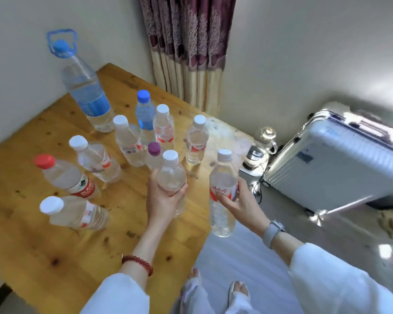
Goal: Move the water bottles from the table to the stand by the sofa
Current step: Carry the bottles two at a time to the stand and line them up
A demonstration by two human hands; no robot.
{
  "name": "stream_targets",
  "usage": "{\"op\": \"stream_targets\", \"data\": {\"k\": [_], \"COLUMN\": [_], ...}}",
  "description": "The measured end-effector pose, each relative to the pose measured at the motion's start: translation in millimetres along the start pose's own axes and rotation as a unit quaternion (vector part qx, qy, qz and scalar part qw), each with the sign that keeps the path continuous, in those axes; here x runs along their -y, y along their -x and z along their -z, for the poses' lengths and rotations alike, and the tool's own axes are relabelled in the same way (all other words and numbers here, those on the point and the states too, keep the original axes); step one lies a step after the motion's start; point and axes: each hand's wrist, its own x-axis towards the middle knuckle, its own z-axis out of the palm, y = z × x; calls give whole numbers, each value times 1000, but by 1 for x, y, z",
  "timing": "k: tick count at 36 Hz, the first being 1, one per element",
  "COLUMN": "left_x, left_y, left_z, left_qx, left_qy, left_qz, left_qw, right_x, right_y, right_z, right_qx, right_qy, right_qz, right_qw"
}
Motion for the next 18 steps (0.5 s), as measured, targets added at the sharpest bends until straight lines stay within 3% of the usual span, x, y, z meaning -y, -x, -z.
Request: {"op": "stream_targets", "data": {"k": [6,10,14,18], "left_x": [-47,-91,-140,-180], "left_y": [35,87,165,264], "left_z": [-85,-167,-255,-340], "left_qx": [209,327,385,449], "left_qy": [74,46,-7,-1], "left_qz": [-16,-50,-133,-154], "left_qw": [975,942,913,880], "right_x": [-40,-90,-155,-222], "right_y": [54,114,188,276], "right_z": [73,148,225,298], "right_qx": [-95,-194,-309,-405], "right_qy": [-36,-57,-74,-90], "right_qz": [-37,-55,-83,-126], "right_qw": [994,978,945,901]}}
